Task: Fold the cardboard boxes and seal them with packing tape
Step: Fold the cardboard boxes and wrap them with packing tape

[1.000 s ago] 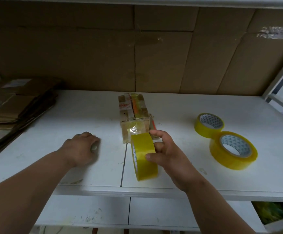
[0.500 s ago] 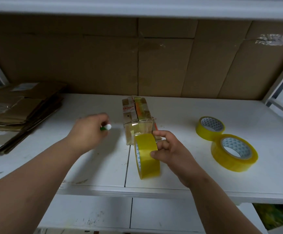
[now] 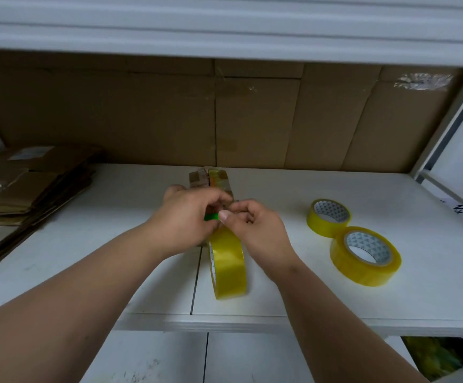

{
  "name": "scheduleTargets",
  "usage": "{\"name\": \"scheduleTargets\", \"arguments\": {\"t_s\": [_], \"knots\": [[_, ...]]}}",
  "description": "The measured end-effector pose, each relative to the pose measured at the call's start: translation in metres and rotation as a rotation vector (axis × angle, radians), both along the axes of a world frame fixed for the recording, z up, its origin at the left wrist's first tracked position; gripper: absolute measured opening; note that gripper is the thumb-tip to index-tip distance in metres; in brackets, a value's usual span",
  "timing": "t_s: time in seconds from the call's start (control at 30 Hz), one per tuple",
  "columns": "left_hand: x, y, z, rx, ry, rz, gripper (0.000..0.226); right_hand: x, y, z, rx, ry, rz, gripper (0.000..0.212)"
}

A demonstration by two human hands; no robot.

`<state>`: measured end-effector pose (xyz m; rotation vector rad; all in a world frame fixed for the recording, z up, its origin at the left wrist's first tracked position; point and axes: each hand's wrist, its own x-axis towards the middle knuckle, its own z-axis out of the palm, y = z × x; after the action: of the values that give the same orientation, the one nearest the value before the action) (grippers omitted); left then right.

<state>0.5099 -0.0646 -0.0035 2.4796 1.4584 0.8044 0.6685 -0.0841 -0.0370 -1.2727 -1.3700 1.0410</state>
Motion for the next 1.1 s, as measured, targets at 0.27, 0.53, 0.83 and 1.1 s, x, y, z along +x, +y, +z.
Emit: {"name": "scheduleTargets", "arguments": {"t_s": [0.27,0.53,0.83,1.1], "knots": [[-0.023,0.008,0.004,-0.147,-0.237,0.102,0.070,0.017,0.006,-0.004,0.013,0.063,-0.100,0.018],[-0.039,0.006,-0.021,-0.482,-0.170,0.199,0.080,0.035,0.014,-0.010,-0.015,0.067,-0.037,0.027],[-0.011,0.007,-0.037,-0.630,-0.499,0.223,0.075,0.043,0.027,-0.002,-0.099,0.131,-0.071,0.033],[-0.005,-0.003,-0.051,-0.706,-0.905,0.235,0.071,0.034,0.028,-0.004,0.074,-0.135,-0.041,0.013]]}}
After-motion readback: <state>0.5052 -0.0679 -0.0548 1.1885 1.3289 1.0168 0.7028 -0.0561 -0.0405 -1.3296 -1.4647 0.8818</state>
